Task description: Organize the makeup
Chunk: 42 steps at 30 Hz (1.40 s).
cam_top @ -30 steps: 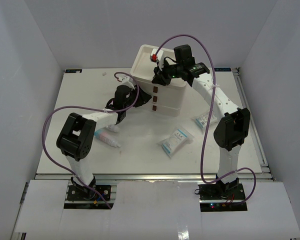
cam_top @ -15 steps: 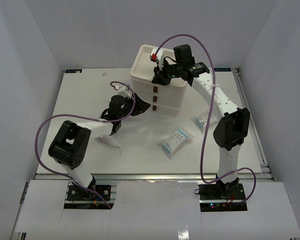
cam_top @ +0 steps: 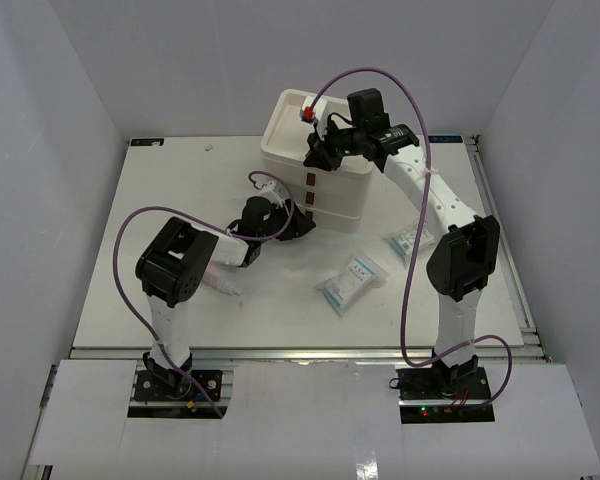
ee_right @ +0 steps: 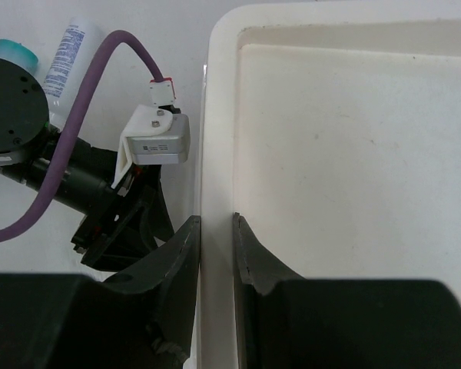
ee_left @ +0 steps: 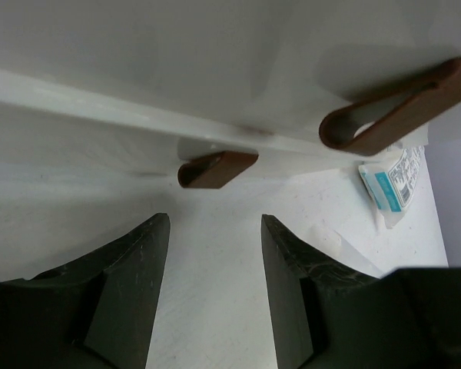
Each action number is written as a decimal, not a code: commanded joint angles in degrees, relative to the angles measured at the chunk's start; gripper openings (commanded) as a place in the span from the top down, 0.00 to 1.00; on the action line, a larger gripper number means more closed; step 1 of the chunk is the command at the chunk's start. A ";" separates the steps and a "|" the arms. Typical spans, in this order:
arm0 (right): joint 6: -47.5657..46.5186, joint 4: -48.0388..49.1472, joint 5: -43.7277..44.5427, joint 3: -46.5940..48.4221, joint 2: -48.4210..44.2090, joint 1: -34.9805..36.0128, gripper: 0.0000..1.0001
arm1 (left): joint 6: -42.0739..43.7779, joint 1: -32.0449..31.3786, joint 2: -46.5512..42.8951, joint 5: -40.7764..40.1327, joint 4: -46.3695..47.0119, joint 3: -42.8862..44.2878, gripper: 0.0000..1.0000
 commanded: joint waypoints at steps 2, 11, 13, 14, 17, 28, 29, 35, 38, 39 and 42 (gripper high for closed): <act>2.67 -2.89 -1.75 0.36 -0.50 0.03 0.83 | 2.06 -0.37 1.24 -2.28 3.09 4.48 0.38; 2.71 -2.93 -1.86 0.08 -0.33 0.03 0.83 | 2.20 -0.73 2.84 -7.65 1.03 7.69 0.45; 2.69 -2.89 -1.86 0.10 -0.31 -0.02 0.83 | 2.13 -0.90 2.72 -8.23 0.90 7.71 0.49; 2.73 -2.89 -1.86 0.14 -0.27 -0.02 0.82 | 2.09 -0.90 2.63 -8.45 0.94 7.62 0.52; 2.76 -2.89 -1.86 0.09 -0.24 -0.09 0.83 | 1.50 -0.90 2.36 -8.51 1.32 7.21 0.66; 2.58 -2.95 -1.36 -0.66 -0.48 -0.11 0.83 | -0.87 -1.08 -0.28 -6.91 3.05 4.10 0.98; 2.55 -2.95 -1.30 -0.74 -0.48 -0.11 0.83 | -0.95 -1.10 -0.69 -6.80 3.22 3.67 1.00; 2.27 -2.89 -0.82 -0.73 -0.48 -0.11 0.82 | -0.81 -1.41 -3.54 -6.19 3.54 0.52 1.00; 2.01 -2.89 -0.28 -0.78 -0.57 -0.17 0.83 | -0.77 -1.65 -5.64 -5.65 3.95 -2.07 1.00; 1.96 -2.89 -0.19 -0.85 -0.59 -0.19 0.83 | -0.75 -1.74 -6.25 -5.41 4.04 -2.45 1.00; 1.56 -2.89 0.31 -1.03 -0.59 -0.28 0.83 | -0.17 -2.30 -8.95 -4.20 4.04 -5.83 1.00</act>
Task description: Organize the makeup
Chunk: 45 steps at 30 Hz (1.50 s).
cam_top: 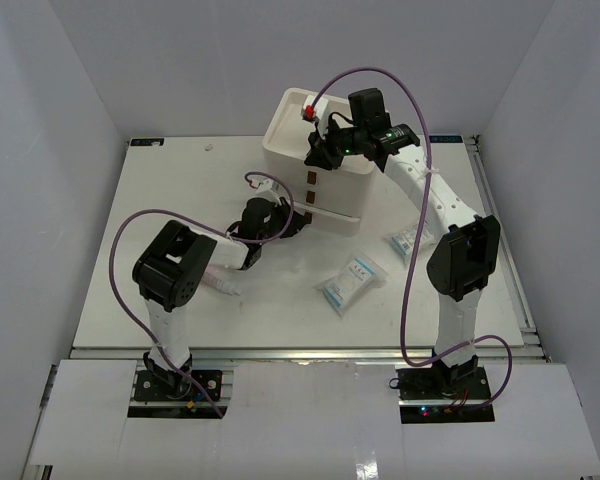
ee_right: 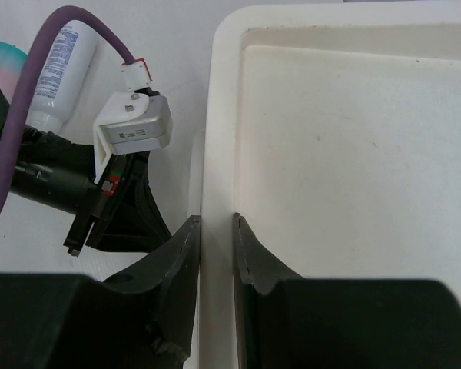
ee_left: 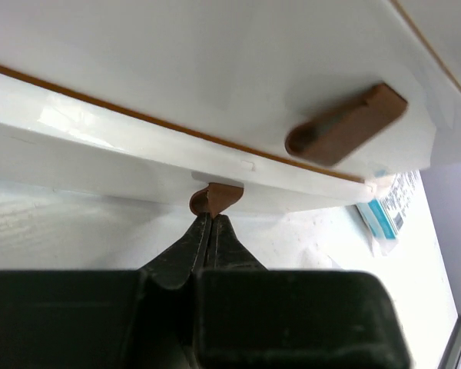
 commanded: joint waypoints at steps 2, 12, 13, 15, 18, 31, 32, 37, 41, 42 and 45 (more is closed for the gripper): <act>0.90 -3.18 0.11 -1.04 -0.59 -0.13 0.82 | 0.70 -1.18 -8.23 2.64 1.17 -6.22 1.00; -0.30 -3.18 2.44 -0.99 -0.24 -0.31 0.82 | 0.35 -2.43 -23.50 3.12 -0.40 -20.38 1.00; -0.41 -3.20 2.50 -0.93 -0.30 -0.28 0.82 | 0.30 -2.43 -24.85 2.65 -0.69 -21.00 1.00; -0.70 -3.26 2.47 -0.80 -0.56 -0.22 0.79 | 0.18 -2.43 -26.41 1.95 -1.42 -21.67 0.95; -1.24 -3.42 2.16 -0.15 -1.49 -0.36 0.58 | -0.10 -2.43 -27.57 1.32 -3.09 -20.71 0.78; -12.23 -8.46 -7.35 -5.54 -20.73 -3.82 0.03 | 5.10 -2.43 -45.41 -4.19 -16.99 -18.89 0.29; -14.06 -9.24 -8.31 -7.72 -22.65 -3.91 0.02 | 5.54 -2.43 -47.07 -4.89 -19.65 -19.06 0.28; -24.23 -12.49 -16.14 -22.00 -33.62 -3.85 0.09 | 3.52 -2.34 -57.89 -13.93 -31.22 -19.68 0.02; -22.23 -14.40 -17.47 -29.65 -34.97 -1.75 0.09 | -1.89 -2.00 -66.33 -23.96 -48.70 -17.97 0.02; -21.11 -13.95 -16.52 -30.73 -34.85 -0.67 0.08 | -3.09 -1.87 -67.09 -25.95 -52.18 -17.06 0.02; -16.88 -11.33 -11.38 -33.11 -33.36 3.42 0.07 | -6.05 -1.50 -68.34 -28.99 -59.36 -14.61 0.02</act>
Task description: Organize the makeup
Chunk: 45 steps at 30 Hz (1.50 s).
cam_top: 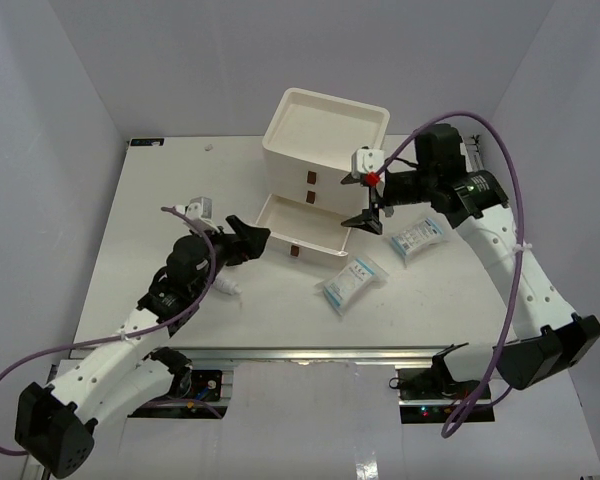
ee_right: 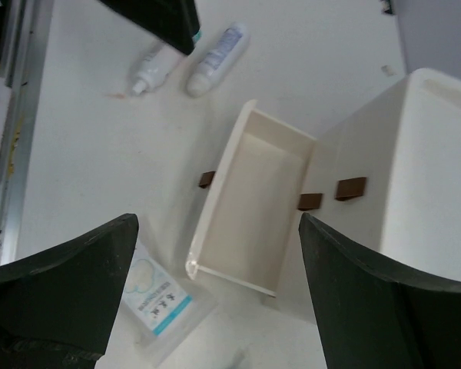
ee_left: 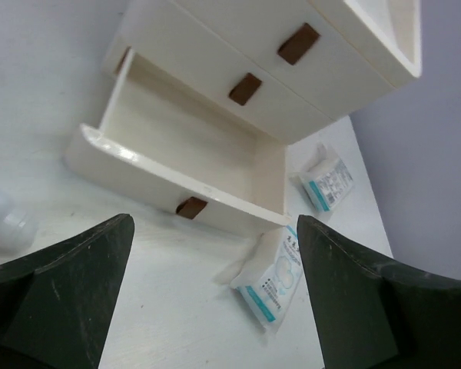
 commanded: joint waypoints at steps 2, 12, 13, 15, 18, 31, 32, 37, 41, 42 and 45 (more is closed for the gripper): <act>9.08 4.31 9.35 -3.97 5.53 8.69 0.06 | -9.02 0.73 -2.24 -10.76 -21.79 5.74 0.02; 33.79 10.28 25.79 20.13 32.01 22.38 0.00 | -29.42 0.94 -11.11 -13.70 -46.45 6.21 0.11; 36.10 10.29 27.06 22.53 35.59 23.56 0.00 | -31.08 0.93 -12.03 -13.99 -48.06 6.67 0.11; 38.64 11.44 29.69 28.83 40.22 24.58 0.00 | -32.96 0.89 -14.77 -14.31 -52.59 7.24 0.13; 41.28 14.00 31.15 35.59 46.68 25.73 0.00 | -34.96 0.94 -19.24 -14.29 -56.46 8.24 0.12; 45.94 26.20 40.73 44.85 63.05 29.59 0.00 | -38.48 0.94 -28.65 -15.43 -65.34 12.42 0.06; 45.79 26.71 40.99 44.95 63.71 29.59 0.00 | -38.63 0.94 -28.65 -15.23 -65.60 12.37 0.06; 44.77 27.37 41.21 44.46 66.48 29.93 0.05 | -39.35 0.94 -29.76 -14.27 -66.41 11.80 0.06; 43.47 27.71 42.18 43.79 67.83 30.62 0.09 | -40.44 0.88 -31.03 -13.71 -67.52 11.13 0.05; 43.28 27.79 42.65 43.70 68.10 30.73 0.12 | -40.86 0.93 -31.25 -13.40 -67.57 10.60 0.05; 42.82 27.95 43.43 43.17 68.74 30.82 0.20 | -42.08 0.94 -31.68 -12.58 -67.43 9.42 0.05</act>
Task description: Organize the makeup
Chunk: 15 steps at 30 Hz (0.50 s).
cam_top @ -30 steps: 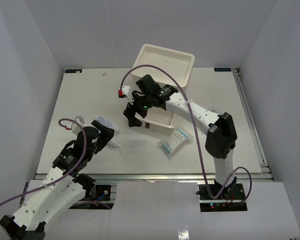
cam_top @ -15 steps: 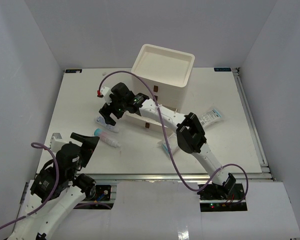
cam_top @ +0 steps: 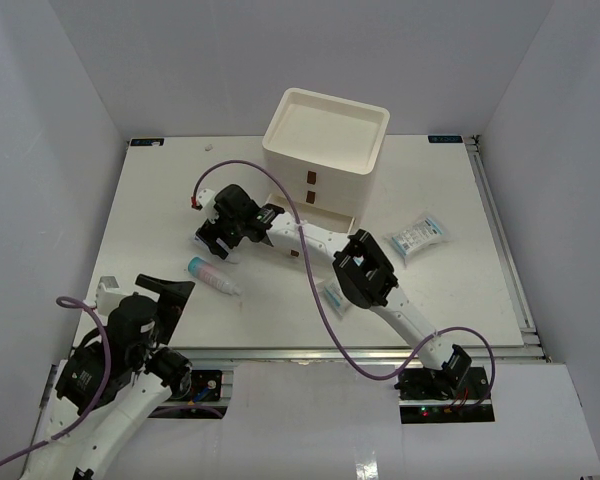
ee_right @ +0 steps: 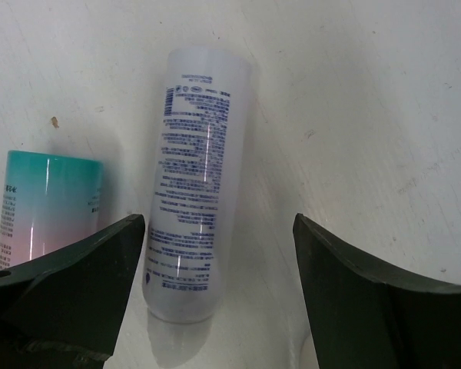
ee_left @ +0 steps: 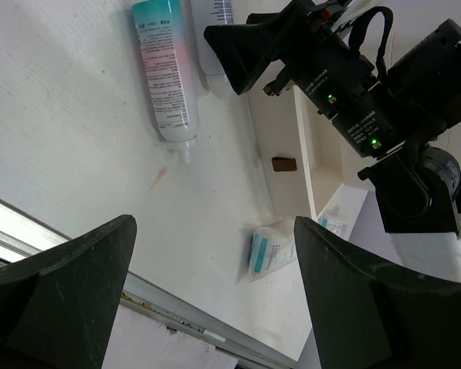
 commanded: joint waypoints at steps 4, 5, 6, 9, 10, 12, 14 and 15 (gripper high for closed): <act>-2.22 2.65 2.66 0.17 2.43 0.56 0.25 | -2.41 0.24 0.60 3.30 -0.42 -2.46 0.05; -2.44 2.64 2.51 -0.03 2.70 0.55 0.25 | -2.30 0.24 1.08 3.54 -0.17 -2.37 0.05; -2.72 2.61 2.40 -0.10 3.16 0.52 0.27 | -2.16 0.24 1.65 3.72 0.04 -2.26 0.05; -3.97 2.57 2.31 0.15 4.19 0.51 0.35 | -1.77 0.24 2.51 4.21 0.75 -2.14 0.05; -4.41 2.57 2.28 0.25 4.22 0.48 0.38 | -1.73 0.24 2.63 4.28 0.87 -2.24 0.05; -5.14 2.48 1.54 0.80 4.17 0.48 0.49 | -1.95 0.24 2.65 4.68 1.05 -2.76 0.05; -5.62 2.44 0.72 1.62 3.61 0.44 0.60 | -2.21 0.24 2.54 5.05 1.42 -3.43 0.05; -5.87 2.37 0.06 2.19 2.99 0.37 0.64 | -2.35 0.24 2.51 5.25 1.70 -3.88 0.05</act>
